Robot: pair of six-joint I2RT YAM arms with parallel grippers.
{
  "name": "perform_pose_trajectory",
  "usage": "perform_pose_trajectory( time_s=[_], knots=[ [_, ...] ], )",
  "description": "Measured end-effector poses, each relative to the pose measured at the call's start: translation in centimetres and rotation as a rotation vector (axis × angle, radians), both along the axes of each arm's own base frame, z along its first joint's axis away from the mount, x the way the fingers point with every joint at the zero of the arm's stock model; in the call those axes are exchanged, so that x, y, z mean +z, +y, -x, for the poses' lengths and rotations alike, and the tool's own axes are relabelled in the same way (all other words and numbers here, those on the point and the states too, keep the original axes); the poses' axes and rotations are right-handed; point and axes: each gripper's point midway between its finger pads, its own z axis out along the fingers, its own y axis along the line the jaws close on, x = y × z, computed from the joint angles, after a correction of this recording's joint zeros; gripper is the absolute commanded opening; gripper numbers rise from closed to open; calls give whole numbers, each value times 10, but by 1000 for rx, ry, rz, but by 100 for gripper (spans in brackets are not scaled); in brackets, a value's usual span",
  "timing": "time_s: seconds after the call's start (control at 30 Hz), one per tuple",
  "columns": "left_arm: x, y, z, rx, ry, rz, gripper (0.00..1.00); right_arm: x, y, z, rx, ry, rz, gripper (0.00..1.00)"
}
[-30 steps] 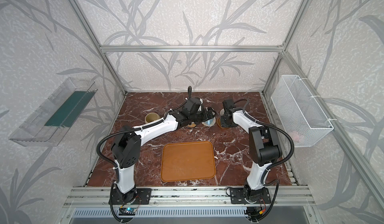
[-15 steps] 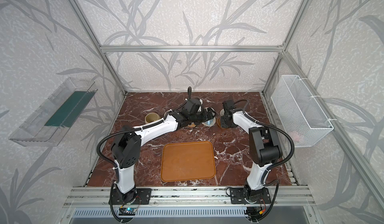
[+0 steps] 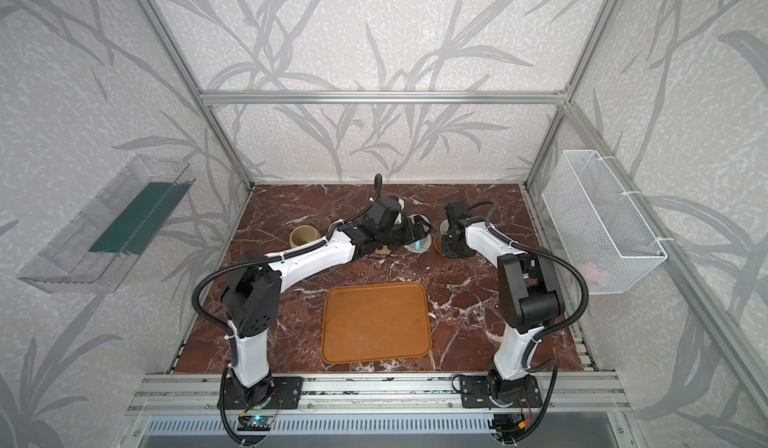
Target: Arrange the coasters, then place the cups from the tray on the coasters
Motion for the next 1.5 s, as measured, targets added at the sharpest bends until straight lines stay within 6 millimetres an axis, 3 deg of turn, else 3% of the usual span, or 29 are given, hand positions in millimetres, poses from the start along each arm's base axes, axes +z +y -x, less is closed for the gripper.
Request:
perform_pose_trajectory(
  time_s=[0.3, 0.5, 0.57, 0.8, 0.93, 1.13, 1.27, 1.5],
  knots=[
    [1, 8, 2, 4, -2, -2, 99, 4, -1, 4, -4, 1, 1, 68],
    [10, 18, 9, -2, -25, -8, 99, 39, -7, 13, -16, -82, 4, 71],
    [17, 24, 12, -8, -46, -19, 99, 55, -9, 17, -29, -124, -3, 99],
    [46, 60, 27, -26, -174, -134, 99, 96, -21, 39, -63, -244, -5, 99],
    [49, 100, 43, -12, -251, -238, 99, 110, -31, 60, -66, -343, -1, 99],
    [23, 178, 61, 55, -279, -391, 100, 106, -43, 85, -35, -463, 31, 100],
    [5, 234, 70, 135, -322, -532, 99, 91, -50, 87, -37, -504, 69, 100],
    [-11, 309, 80, 258, -444, -743, 99, 68, -71, 76, -70, -549, 177, 99]
  ],
)
